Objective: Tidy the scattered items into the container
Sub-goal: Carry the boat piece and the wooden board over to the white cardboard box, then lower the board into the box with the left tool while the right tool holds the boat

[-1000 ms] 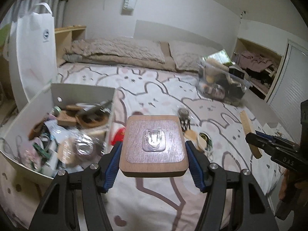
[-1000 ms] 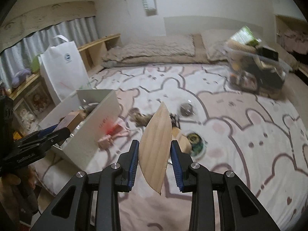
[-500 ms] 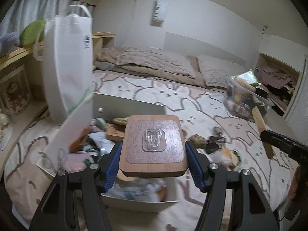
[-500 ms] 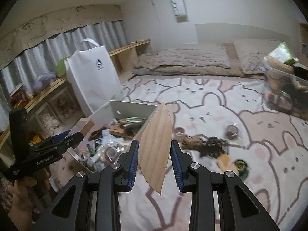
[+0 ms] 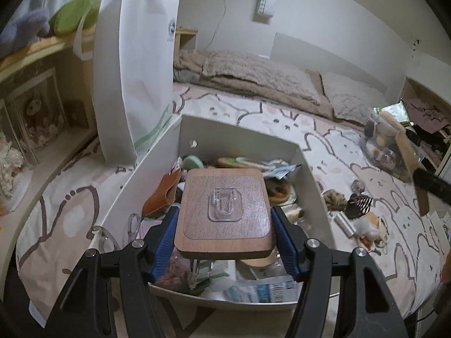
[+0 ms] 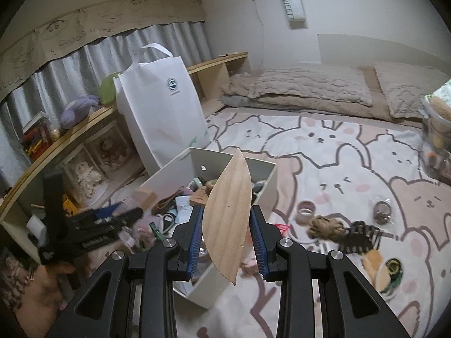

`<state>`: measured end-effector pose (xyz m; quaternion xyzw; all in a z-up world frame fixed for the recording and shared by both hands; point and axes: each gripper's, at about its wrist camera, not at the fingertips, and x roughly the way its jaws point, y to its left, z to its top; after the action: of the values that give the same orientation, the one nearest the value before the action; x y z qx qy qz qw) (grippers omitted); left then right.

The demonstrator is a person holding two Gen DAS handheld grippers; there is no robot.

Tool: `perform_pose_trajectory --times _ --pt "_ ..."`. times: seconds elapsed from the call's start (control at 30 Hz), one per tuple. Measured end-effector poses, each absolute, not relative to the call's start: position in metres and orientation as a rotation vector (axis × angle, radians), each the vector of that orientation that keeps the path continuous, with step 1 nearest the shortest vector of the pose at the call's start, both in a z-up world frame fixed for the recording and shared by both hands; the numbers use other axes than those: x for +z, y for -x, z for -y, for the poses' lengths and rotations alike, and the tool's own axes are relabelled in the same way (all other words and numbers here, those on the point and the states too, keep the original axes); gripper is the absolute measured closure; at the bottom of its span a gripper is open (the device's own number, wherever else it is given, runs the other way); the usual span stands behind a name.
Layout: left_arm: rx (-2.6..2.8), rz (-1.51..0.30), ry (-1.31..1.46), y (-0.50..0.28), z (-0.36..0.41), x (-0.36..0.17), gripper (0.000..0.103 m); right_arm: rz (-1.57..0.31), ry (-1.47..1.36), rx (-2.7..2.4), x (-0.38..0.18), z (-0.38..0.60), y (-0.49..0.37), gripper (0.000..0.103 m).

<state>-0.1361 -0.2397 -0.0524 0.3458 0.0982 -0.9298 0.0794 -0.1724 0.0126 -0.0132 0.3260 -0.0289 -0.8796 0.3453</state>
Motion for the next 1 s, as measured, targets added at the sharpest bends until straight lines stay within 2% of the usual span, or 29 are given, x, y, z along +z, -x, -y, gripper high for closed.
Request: perform_pose_trajectory --times 0.27,0.47,0.5,0.63,1.0 --pt "-2.75 -0.275 -1.132 0.151 0.254 -0.073 0.039 0.063 -0.866 -2.249 -0.017 0.015 0.183 0.07" --pt "-2.721 -0.325 -1.181 0.154 0.266 -0.084 0.039 0.051 -0.87 -2.221 -0.019 0.035 0.191 0.07" --pt "-2.721 -0.338 -1.179 0.154 0.268 -0.084 0.038 0.051 -0.872 -2.213 -0.019 0.039 0.193 0.07" --pt "-2.742 -0.336 -1.141 0.148 0.269 -0.078 0.017 0.046 -0.883 -2.182 -0.022 0.055 0.201 0.07" --pt "-2.766 -0.326 -1.119 0.136 0.275 -0.07 0.017 0.026 -0.962 -2.076 -0.032 0.118 0.237 0.07"
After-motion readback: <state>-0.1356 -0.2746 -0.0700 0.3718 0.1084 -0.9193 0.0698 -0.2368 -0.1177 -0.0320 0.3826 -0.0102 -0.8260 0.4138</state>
